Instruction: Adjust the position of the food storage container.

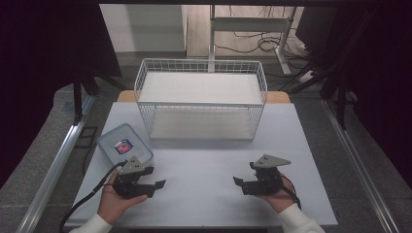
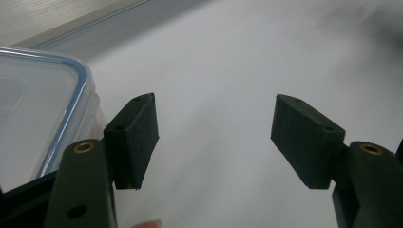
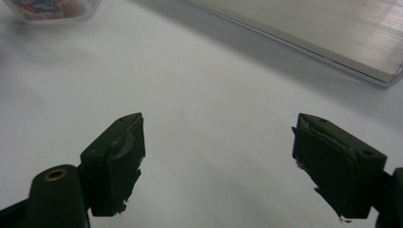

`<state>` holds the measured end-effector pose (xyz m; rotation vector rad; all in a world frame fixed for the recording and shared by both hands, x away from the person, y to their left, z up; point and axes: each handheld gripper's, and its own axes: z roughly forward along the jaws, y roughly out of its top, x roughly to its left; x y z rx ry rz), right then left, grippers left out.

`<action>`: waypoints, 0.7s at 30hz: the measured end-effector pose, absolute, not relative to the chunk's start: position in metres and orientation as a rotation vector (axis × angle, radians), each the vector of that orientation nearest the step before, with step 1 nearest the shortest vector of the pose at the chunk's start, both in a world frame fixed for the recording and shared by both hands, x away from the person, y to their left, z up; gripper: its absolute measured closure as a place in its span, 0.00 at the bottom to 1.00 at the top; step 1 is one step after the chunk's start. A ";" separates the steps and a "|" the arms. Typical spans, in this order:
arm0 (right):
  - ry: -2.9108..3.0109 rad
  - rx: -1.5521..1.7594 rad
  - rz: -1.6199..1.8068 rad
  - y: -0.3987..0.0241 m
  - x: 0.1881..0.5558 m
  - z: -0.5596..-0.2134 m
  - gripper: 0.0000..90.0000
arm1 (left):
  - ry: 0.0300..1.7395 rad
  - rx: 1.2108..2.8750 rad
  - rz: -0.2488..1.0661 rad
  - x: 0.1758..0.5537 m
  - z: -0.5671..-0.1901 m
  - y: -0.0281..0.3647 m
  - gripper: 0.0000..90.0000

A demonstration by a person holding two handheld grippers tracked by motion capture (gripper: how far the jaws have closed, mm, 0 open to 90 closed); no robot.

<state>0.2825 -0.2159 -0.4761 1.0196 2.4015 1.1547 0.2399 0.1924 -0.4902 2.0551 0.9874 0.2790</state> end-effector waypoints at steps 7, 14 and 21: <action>2.406 1.014 1.154 -0.217 0.282 -0.476 0.20 | 0.988 2.053 0.279 0.239 -0.489 0.193 0.36; 2.409 1.012 1.138 -0.214 0.281 -0.475 0.20 | 0.992 2.042 0.277 0.235 -0.486 0.194 0.35; 2.410 1.013 1.149 -0.211 0.278 -0.474 0.20 | 0.984 2.033 0.255 0.240 -0.474 0.206 0.35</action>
